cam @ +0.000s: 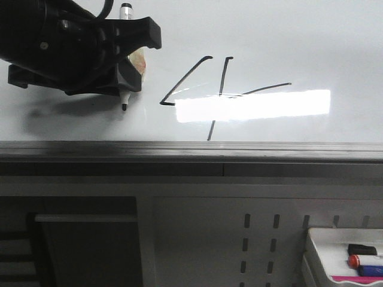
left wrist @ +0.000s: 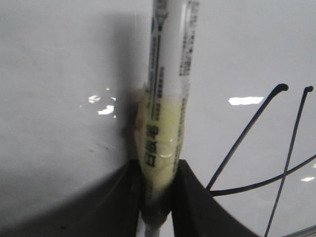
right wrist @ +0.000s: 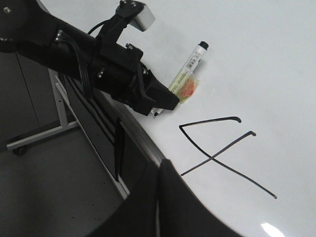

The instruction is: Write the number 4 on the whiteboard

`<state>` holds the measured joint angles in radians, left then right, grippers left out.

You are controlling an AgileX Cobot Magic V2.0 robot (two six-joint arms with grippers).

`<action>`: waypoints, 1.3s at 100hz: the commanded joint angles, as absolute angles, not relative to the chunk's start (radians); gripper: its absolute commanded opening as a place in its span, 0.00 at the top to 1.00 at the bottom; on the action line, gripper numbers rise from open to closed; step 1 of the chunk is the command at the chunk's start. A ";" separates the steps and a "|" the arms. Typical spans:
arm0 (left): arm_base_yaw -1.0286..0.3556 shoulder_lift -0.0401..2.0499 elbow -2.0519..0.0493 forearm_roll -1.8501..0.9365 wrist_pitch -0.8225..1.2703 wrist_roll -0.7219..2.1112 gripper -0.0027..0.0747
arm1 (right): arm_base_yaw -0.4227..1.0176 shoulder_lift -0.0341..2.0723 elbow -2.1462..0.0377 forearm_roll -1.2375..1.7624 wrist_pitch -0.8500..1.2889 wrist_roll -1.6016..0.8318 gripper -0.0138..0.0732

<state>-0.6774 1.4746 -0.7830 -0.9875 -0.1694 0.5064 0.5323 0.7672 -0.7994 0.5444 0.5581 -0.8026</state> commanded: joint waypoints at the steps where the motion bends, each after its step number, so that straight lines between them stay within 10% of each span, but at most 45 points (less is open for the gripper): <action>1: -0.655 1.460 -0.804 -1.003 -0.231 0.501 0.99 | 0.525 0.759 -0.826 0.571 0.504 -0.803 0.91; 25: -0.655 1.460 -0.804 -1.003 -0.231 0.503 0.97 | 0.525 0.759 -0.826 0.572 0.504 -0.803 0.91; 52: -0.655 1.460 -0.804 -1.003 -0.257 0.503 0.62 | 0.525 0.759 -0.826 0.579 0.504 -0.803 0.91; 98: -0.655 1.460 -0.804 -1.003 -0.268 0.503 0.60 | 0.525 0.759 -0.826 0.596 0.504 -0.803 0.91; 130: -0.655 1.460 -0.804 -1.003 -0.277 0.503 0.29 | 0.525 0.759 -0.826 0.597 0.504 -0.803 0.91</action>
<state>-0.6735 1.4674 -0.7881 -0.9887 -0.2085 0.5064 0.5323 0.7672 -0.7994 0.5670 0.5581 -0.8003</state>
